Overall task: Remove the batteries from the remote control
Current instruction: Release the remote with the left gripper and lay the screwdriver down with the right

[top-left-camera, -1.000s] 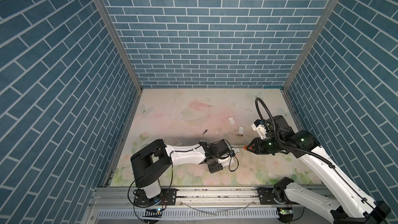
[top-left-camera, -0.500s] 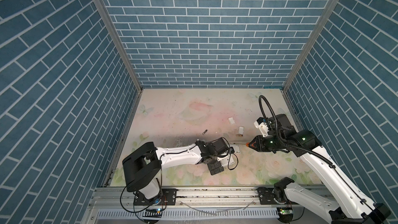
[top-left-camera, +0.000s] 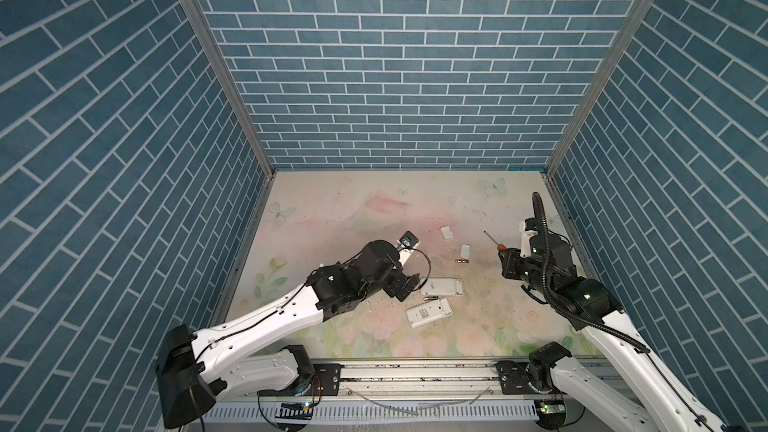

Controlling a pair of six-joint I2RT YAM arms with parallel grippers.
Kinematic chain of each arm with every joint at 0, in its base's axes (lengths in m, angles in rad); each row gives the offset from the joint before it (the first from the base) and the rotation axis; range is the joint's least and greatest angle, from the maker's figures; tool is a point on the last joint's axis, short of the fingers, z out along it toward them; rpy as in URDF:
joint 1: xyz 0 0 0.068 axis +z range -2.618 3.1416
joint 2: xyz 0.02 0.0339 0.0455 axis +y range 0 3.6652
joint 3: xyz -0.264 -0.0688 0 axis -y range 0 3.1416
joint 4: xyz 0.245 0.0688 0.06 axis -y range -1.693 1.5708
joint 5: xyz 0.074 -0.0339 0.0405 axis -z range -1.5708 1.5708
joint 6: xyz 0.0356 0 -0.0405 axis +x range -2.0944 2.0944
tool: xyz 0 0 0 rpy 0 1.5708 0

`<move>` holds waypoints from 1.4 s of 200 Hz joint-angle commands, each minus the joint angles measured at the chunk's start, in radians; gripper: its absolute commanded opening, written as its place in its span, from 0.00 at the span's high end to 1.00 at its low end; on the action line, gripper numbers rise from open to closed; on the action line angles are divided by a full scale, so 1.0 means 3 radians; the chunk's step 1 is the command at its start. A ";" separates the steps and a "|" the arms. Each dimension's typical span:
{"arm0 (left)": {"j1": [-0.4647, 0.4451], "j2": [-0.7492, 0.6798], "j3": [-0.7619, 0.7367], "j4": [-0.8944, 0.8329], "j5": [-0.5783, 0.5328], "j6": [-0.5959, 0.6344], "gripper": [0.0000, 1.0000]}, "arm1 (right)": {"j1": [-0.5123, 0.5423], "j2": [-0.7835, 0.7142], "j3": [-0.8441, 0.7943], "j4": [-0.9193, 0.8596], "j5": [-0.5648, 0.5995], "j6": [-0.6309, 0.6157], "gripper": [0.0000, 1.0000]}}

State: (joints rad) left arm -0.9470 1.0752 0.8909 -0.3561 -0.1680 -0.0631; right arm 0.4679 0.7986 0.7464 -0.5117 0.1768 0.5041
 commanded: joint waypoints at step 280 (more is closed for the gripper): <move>0.0587 -0.0991 -0.0571 0.0241 0.0021 -0.0483 0.00 | -0.0212 0.1356 -0.0925 0.1743 -0.0002 0.0195 0.79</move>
State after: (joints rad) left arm -0.7769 0.7925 0.7387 -0.2783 -0.1600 -0.2058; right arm 0.4065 1.2324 0.5117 0.0776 0.1860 0.5095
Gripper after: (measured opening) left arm 0.995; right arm 0.268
